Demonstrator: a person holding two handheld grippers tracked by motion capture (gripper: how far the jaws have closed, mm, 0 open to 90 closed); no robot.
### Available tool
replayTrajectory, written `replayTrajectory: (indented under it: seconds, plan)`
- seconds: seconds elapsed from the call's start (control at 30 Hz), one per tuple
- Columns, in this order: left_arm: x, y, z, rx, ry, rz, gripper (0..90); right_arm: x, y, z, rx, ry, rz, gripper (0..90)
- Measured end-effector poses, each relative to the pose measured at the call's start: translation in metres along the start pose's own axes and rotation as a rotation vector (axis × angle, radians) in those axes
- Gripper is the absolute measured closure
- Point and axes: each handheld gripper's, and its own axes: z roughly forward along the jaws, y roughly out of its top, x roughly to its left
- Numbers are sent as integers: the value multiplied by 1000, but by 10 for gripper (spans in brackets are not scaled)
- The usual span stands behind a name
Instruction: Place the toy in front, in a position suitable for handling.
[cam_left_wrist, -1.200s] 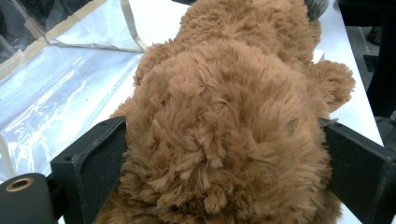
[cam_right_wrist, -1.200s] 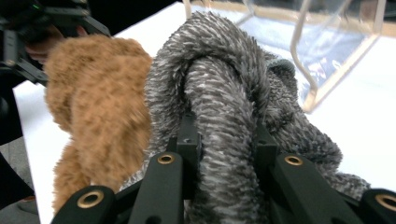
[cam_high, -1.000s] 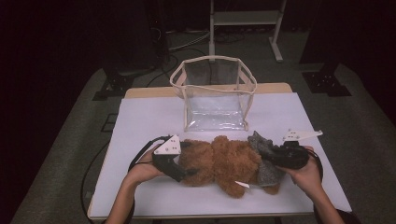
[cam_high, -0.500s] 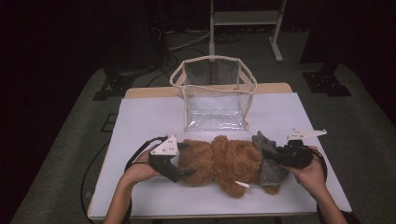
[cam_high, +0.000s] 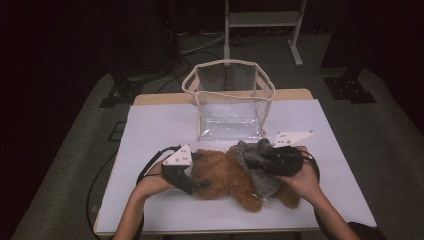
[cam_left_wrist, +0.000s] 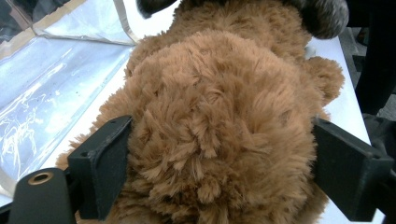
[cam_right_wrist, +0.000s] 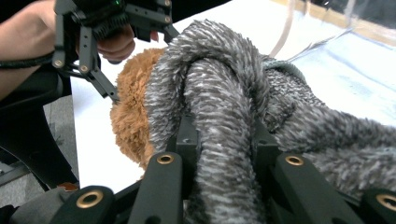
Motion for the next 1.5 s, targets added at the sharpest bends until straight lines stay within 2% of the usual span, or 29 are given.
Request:
replayTrajectory:
  seconds: [0.1,0.2,0.27,0.33,0.5,0.57,0.7,0.77,0.9,1.0,1.07,1.13,1.23,1.3,1.37,1.5]
  plan:
    - [0,-1,-3,12,-2,10,94,-5,-6,1,9,-14,10,723]
    - [0,-4,-4,39,1,22,75,-10,-13,-3,-2,-9,34,725]
    - [1,-6,-5,31,-5,10,75,-12,-15,-2,-4,-2,42,725]
    - [1,-7,-4,22,2,18,76,-11,-15,-2,1,-10,35,725]
    - [1,-7,-2,-13,-10,20,181,-12,-16,-3,2,-6,41,725]
    - [0,-7,-1,-15,-11,12,182,-12,-14,-3,5,-6,47,725]
    - [0,-7,3,-22,-12,7,183,-5,-3,3,11,-1,19,725]
    - [0,-7,3,-20,-12,5,181,-2,4,11,10,31,5,725]
    - [1,-7,1,-4,-10,7,150,7,12,28,30,52,-44,711]
    - [1,-8,0,1,-9,-2,107,6,12,28,35,64,-48,705]
    - [1,-7,-2,2,-6,3,105,4,13,24,41,73,-36,718]
    - [2,-8,-4,2,-10,0,107,5,16,22,54,72,-44,730]
    - [3,-10,-8,-5,-31,-11,169,9,26,27,84,74,-74,738]
    - [4,-12,-12,-22,-48,-22,226,10,35,35,94,94,-86,739]
    - [5,-13,-15,-33,-50,-24,245,11,44,44,102,115,-88,738]
    - [7,-16,-19,-45,-50,-24,296,10,51,58,133,114,-104,738]
